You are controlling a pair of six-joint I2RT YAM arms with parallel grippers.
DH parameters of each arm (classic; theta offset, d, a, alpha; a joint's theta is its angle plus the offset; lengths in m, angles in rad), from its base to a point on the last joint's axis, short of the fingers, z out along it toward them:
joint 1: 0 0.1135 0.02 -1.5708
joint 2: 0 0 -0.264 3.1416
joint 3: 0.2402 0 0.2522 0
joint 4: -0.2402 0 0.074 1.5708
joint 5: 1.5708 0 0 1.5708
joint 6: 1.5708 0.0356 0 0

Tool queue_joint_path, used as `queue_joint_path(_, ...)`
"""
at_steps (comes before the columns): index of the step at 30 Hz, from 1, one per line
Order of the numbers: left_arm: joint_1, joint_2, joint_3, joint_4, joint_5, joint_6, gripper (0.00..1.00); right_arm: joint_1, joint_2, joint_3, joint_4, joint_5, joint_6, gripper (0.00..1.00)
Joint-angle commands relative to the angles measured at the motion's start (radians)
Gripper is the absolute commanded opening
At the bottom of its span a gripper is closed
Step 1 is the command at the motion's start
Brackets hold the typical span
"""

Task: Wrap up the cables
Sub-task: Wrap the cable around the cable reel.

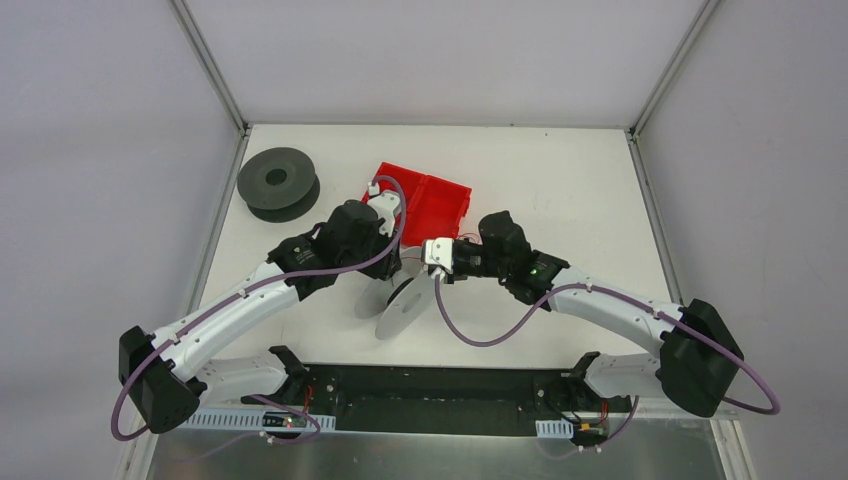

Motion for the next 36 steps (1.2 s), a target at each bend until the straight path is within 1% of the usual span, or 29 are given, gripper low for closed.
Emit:
queue_joint_path(1, 0.007, 0.000, -0.009, 0.027, 0.027, 0.023, 0.28, 0.007, -0.008, 0.028, 0.049, -0.019, 0.011, 0.00)
queue_joint_path(5, 0.007, -0.001, -0.008, 0.027, 0.044, 0.047, 0.07, 0.007, -0.002, 0.034, 0.032, -0.021, 0.008, 0.00)
queue_joint_path(7, 0.007, -0.005, -0.008, 0.027, 0.050, 0.058, 0.00, 0.006, -0.002, 0.034, 0.032, -0.022, 0.007, 0.00)
queue_joint_path(9, 0.007, -0.009, -0.009, 0.027, 0.057, 0.066, 0.00, 0.007, -0.001, 0.034, 0.031, -0.022, 0.008, 0.00)
queue_joint_path(18, 0.007, -0.034, -0.023, 0.026, 0.078, 0.094, 0.00, 0.006, -0.032, 0.034, 0.010, -0.023, 0.026, 0.21)
queue_joint_path(20, 0.007, -0.047, -0.022, 0.017, 0.053, 0.095, 0.00, 0.006, -0.052, 0.033, 0.003, -0.025, 0.045, 0.24)
queue_joint_path(23, 0.008, -0.076, -0.003, -0.024, -0.051, 0.094, 0.00, 0.006, -0.097, 0.041, -0.022, -0.036, 0.096, 0.33)
queue_joint_path(27, 0.008, -0.119, 0.040, -0.087, -0.172, 0.107, 0.00, 0.007, -0.173, 0.042, -0.037, 0.044, 0.229, 0.36)
queue_joint_path(29, 0.008, -0.159, 0.046, -0.099, -0.187, 0.124, 0.00, 0.007, -0.215, 0.011, -0.017, 0.059, 0.276, 0.40)
queue_joint_path(31, 0.009, -0.191, 0.052, -0.114, -0.195, 0.132, 0.00, 0.007, -0.257, -0.037, 0.018, 0.054, 0.305, 0.41)
queue_joint_path(34, 0.008, -0.235, 0.067, -0.142, -0.191, 0.135, 0.00, 0.007, -0.307, -0.154, 0.156, 0.077, 0.376, 0.44)
queue_joint_path(36, 0.008, -0.265, 0.078, -0.164, -0.185, 0.131, 0.00, 0.007, -0.311, -0.211, 0.257, 0.099, 0.430, 0.47)
